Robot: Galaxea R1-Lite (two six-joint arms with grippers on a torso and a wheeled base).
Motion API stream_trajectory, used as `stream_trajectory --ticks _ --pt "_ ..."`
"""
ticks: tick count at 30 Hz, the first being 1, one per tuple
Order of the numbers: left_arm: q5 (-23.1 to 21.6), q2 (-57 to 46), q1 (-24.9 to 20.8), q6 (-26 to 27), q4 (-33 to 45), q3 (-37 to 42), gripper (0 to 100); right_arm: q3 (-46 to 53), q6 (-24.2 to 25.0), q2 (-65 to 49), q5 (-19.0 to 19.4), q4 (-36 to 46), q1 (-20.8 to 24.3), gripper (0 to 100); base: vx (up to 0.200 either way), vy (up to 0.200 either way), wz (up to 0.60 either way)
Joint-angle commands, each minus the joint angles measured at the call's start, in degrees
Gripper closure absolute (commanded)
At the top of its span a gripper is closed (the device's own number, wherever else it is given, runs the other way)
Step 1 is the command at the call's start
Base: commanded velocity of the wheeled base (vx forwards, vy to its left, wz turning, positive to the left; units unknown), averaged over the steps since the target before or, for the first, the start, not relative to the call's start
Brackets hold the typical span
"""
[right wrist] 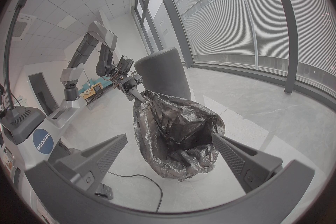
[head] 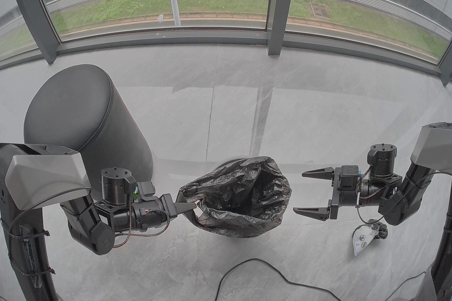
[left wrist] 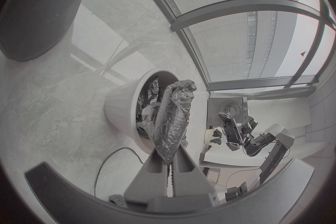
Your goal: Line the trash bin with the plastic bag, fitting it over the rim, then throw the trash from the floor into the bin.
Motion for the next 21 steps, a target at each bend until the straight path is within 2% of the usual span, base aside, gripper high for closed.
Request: stream_trajectory --ticks 1,2,5,6,9,14,15,18,21 --pt "0.1 -0.4 -0.2 1.6 1.8 -1.1 100 0.2 0.0 0.3 0.0 -0.1 0.0 0 0.000 0.000 0.00" --pt "0.2 1.0 -0.2 5.3 4.9 -2.3 100 0.2 0.0 0.2 0.0 -0.1 0.0 0 0.000 0.000 0.00" --pt "0.8 1.7 0.1 9.1 8.0 -3.5 100 0.2 0.0 0.2 0.0 -0.1 -0.2 0 0.000 0.000 0.00" --pt "2.2 1.8 0.4 11.8 10.8 -4.1 100 0.2 0.0 0.2 0.0 -0.1 -0.5 0 0.000 0.000 0.00" --pt "4.8 1.7 0.6 14.2 14.3 -5.6 100 0.2 0.0 0.2 0.0 -0.1 -1.2 0 0.000 0.000 0.00" --pt "6.0 2.0 0.6 16.5 17.1 -9.0 100 0.2 -0.1 0.4 0.0 -0.1 -1.4 0 0.000 0.000 0.00" --pt "6.6 2.2 0.6 17.1 17.8 -9.4 0 0.2 -0.1 0.5 0.1 -0.1 -1.4 0 0.000 0.000 0.00" --pt "10.3 3.0 0.6 20.4 20.7 -11.0 0 0.2 -0.1 0.8 0.1 -0.1 -1.4 0 0.000 0.000 0.00" --pt "11.5 3.1 0.5 21.2 21.8 -11.1 0 0.2 -0.1 0.9 0.1 -0.1 -1.4 0 0.000 0.000 0.00"
